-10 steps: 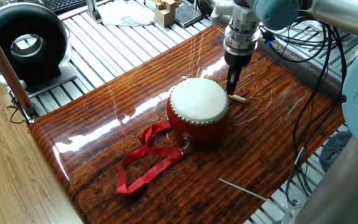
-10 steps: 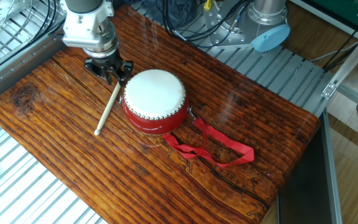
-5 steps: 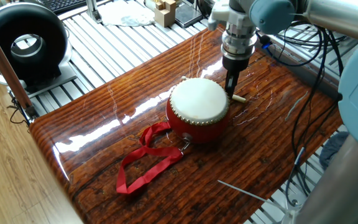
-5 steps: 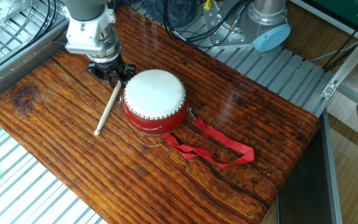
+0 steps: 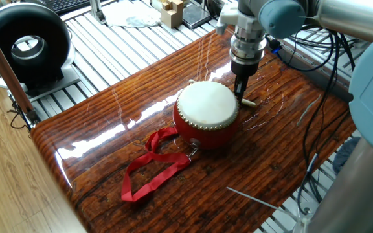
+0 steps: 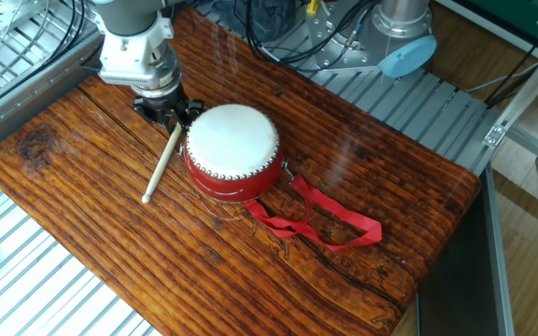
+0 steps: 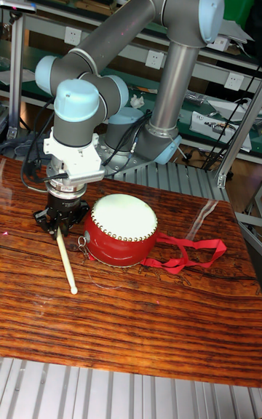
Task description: Play the drum
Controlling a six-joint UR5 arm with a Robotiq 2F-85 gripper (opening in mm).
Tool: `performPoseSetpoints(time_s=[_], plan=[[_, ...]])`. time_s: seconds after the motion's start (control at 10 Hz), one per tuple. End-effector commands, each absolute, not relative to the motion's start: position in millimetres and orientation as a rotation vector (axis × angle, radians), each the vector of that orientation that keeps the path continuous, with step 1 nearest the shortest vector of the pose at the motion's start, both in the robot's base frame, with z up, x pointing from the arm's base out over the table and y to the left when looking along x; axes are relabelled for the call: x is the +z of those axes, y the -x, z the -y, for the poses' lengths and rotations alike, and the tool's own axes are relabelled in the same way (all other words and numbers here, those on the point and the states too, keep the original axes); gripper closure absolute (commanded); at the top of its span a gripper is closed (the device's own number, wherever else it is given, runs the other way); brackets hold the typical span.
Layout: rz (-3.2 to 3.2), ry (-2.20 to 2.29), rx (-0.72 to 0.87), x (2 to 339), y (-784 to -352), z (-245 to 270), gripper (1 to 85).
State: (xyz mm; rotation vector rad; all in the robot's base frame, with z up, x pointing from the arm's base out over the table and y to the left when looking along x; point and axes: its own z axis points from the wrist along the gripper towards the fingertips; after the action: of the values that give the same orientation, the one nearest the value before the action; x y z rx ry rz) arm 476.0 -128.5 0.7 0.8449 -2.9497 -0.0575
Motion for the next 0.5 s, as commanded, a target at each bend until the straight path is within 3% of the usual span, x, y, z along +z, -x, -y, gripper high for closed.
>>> performPoseSetpoints(time_s=[0.0, 0.4], plan=[[2.964, -0.840, -0.074, -0.8, -479.3, 126.1, 58.7], [2.974, -0.876, -0.028, -1.2, -486.0, 132.3, 75.0]])
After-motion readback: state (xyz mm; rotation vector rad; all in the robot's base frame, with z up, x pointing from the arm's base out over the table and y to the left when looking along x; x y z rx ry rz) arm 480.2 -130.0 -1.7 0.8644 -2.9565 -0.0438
